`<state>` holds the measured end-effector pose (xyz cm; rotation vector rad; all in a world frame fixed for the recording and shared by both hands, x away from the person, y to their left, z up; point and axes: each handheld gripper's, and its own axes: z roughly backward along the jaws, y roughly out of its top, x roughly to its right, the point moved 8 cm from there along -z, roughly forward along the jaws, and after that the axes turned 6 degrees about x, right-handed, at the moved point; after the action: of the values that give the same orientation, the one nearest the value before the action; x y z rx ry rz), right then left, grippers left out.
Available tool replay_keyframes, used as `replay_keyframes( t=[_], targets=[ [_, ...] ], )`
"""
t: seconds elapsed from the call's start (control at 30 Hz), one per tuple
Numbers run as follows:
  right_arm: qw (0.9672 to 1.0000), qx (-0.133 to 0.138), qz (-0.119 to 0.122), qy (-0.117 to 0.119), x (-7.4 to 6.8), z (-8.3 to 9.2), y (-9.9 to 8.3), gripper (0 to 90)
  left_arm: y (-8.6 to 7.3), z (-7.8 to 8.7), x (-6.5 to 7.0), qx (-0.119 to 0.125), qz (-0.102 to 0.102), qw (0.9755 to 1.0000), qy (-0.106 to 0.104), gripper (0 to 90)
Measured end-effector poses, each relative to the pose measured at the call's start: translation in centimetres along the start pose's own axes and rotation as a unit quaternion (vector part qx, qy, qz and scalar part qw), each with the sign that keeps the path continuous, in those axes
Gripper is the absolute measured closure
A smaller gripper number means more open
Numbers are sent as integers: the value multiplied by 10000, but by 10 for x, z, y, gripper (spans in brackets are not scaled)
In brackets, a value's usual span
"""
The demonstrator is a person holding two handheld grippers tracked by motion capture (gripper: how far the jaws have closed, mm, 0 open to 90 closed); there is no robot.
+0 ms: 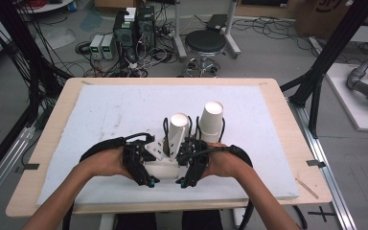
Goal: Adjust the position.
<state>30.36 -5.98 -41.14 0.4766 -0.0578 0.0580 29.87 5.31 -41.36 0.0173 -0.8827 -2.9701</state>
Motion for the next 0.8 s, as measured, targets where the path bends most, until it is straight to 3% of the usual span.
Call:
replay_keyframes(
  t=[0.5,0.63,0.73,0.8],
  targets=[
    [10000,16,-17,85,-1,-2,4,217,0,-3,0,-68,-45,10000,13,297],
    [9999,-11,82,104,0,-5,6,217,1,-3,1,-56,-8,10000,-7,297],
    [9998,-25,25,196,-3,-5,6,313,1,-4,1,-56,-46,10000,-8,300],
    [9998,-56,27,199,-2,-6,6,320,1,-3,1,-53,-25,10000,0,299]
  ],
)
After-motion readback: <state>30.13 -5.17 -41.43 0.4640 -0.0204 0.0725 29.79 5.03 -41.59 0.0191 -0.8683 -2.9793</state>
